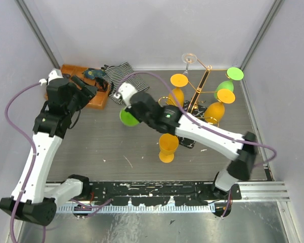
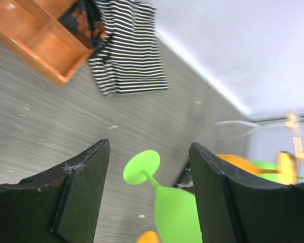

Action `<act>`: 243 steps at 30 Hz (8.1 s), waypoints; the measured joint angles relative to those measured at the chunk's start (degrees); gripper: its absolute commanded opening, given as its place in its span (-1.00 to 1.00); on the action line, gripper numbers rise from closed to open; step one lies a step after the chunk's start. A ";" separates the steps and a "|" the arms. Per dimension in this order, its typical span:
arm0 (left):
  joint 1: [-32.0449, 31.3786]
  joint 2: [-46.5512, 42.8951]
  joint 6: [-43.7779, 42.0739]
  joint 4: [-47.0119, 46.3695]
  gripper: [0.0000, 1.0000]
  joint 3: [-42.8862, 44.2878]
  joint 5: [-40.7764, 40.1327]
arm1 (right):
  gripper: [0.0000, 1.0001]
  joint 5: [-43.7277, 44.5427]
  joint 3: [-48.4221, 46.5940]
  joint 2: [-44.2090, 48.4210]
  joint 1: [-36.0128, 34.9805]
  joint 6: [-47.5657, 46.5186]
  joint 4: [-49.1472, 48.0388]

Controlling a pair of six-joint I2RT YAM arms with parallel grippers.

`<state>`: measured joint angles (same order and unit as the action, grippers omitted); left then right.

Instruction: Place the wine glass upside down on the wine glass rack

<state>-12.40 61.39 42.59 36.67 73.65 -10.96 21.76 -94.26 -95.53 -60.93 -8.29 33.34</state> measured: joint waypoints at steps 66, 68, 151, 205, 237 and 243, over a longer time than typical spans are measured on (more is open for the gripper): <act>0.70 4.92 48.15 -37.22 -1.00 -18.47 18.29 | 0.17 -3.23 20.83 8.15 1.57 -9.25 -52.09; 1.33 5.79 45.13 -38.64 -1.00 -17.18 18.69 | 0.38 -2.29 20.39 8.22 1.51 -9.33 -50.53; -34.88 28.24 -36.57 -108.41 -1.00 -32.68 20.74 | 1.00 -0.63 0.02 17.18 30.95 -2.10 -10.91; -35.76 6.23 -42.97 -93.61 0.33 -48.04 12.52 | 0.79 -7.39 -5.64 16.94 31.39 -1.79 -0.22; -10.62 -0.59 -24.90 -48.02 0.42 -28.94 3.21 | 0.57 -4.92 9.14 18.18 -6.08 18.86 27.08; -10.62 -3.91 -24.70 -45.70 0.40 -28.94 3.34 | 0.51 -6.93 14.84 21.31 -6.08 22.01 27.10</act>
<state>-23.03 57.47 17.89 -9.04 44.71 -7.62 14.83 -79.42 -74.22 -67.00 13.72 60.45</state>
